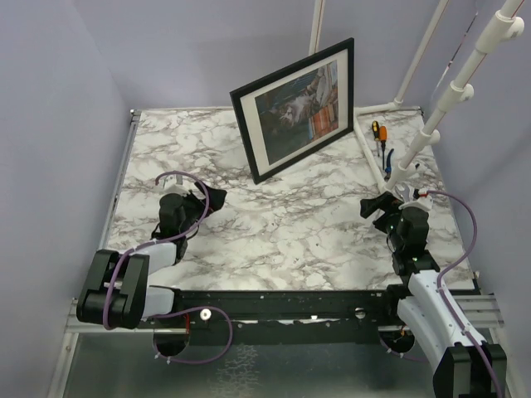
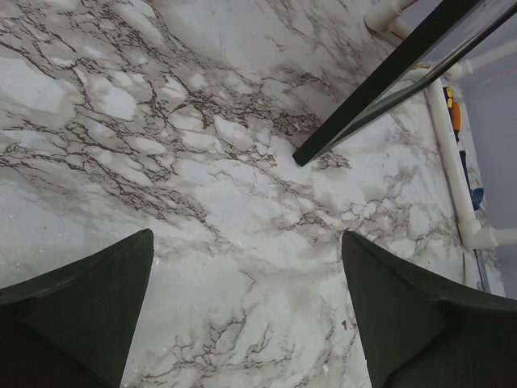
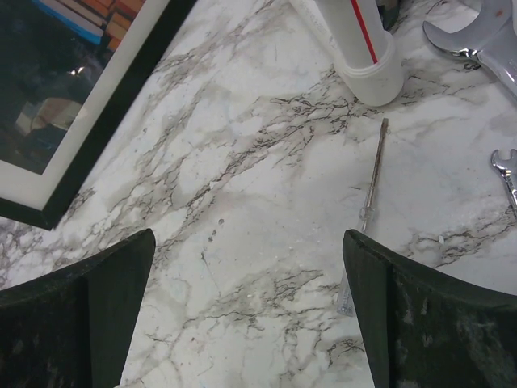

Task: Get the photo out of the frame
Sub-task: Turn over the photo frame at the center of the board.

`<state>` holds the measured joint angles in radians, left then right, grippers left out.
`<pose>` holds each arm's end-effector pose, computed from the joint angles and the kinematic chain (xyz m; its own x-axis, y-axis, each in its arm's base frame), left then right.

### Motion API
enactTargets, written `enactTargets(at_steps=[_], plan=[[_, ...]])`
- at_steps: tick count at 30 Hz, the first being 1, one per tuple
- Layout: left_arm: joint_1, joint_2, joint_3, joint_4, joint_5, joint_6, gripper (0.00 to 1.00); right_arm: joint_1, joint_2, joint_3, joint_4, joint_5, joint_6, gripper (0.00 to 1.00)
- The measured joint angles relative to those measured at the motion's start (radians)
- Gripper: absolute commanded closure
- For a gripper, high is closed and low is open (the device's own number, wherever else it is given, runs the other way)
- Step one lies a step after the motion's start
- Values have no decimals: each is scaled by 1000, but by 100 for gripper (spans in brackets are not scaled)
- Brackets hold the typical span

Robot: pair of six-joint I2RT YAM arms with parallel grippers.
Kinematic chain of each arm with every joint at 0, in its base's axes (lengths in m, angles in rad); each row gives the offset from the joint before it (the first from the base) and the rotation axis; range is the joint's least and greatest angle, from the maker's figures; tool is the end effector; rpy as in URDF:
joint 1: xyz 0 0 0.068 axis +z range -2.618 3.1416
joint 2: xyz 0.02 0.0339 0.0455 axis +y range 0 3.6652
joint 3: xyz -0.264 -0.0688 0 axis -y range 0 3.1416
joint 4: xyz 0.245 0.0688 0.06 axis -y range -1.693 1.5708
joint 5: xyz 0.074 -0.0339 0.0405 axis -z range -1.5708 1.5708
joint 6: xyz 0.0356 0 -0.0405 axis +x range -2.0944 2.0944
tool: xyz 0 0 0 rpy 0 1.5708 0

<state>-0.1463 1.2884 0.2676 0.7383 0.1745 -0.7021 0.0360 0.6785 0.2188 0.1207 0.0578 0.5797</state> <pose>0.2270 -0.0397 0.1591 -0.4098 -0.5825 -0.7020 0.0574 0.7515 -0.6572 0.1639 0.0038 0.1878 -0.2679 0.5376 -0.7995 0.1975 0.8429 0.5005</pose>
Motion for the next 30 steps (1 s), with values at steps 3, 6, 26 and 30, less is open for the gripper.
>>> enactTargets(at_steps=[3, 6, 26, 30], plan=[[0, -10, -2, 1, -2, -3, 1, 0, 0, -1, 2, 0, 4, 0], [-3, -10, 0, 5, -6, -9, 1, 0, 0, -2, 5, 0, 7, 0], [-112, 158, 185, 273, -68, 95, 1, 0, 15, -5, 25, -27, 7, 0], [-116, 239, 270, 305, -49, 119, 1, 0, 15, -6, 35, -29, 7, 1]])
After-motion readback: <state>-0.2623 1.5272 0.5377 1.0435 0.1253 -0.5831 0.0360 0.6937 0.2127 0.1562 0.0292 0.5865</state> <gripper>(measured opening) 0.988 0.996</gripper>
